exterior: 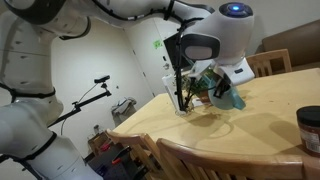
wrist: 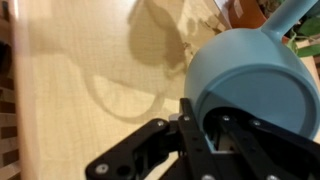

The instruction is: Pick up the watering can and water the plant

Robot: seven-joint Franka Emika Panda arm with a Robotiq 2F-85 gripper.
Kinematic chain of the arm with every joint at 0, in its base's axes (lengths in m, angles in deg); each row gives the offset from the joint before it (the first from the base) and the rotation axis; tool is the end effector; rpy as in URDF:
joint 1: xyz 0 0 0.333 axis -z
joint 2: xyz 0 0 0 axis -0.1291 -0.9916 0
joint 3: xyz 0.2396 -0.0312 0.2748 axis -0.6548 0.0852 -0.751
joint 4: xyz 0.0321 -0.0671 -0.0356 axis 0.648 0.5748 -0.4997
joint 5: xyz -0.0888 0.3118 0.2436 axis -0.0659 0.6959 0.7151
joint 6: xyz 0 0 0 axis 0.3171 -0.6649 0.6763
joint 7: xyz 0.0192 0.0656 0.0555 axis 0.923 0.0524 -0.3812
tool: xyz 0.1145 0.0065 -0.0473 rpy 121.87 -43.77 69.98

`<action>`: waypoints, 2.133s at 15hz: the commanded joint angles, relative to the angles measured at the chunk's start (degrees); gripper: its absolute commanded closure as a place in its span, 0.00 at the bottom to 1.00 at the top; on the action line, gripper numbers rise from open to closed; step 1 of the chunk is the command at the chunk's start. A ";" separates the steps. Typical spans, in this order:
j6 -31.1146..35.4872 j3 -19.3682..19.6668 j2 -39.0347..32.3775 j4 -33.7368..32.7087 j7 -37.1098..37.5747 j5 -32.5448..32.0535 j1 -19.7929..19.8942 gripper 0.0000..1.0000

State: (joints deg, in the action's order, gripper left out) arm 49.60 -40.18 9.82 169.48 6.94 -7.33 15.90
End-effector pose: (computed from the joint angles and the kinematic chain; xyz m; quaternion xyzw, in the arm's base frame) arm 0.5892 -0.3098 0.2425 -0.7381 0.5961 0.0492 0.3123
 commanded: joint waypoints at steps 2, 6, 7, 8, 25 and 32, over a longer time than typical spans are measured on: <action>8.25 2.08 0.08 -0.34 0.32 4.15 -1.88 0.96; 20.18 4.25 1.20 2.18 2.40 1.31 -4.78 0.96; 22.79 4.78 1.37 2.96 3.12 0.15 -5.67 0.96; 25.23 5.43 1.45 3.76 4.08 -1.56 -6.69 0.96; 22.25 8.15 9.08 12.11 23.79 -27.07 -11.90 0.96; 21.67 7.69 6.63 10.64 23.67 -27.60 -11.10 0.96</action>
State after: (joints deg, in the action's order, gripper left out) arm 73.38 -32.22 16.65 180.51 28.94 -33.20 4.12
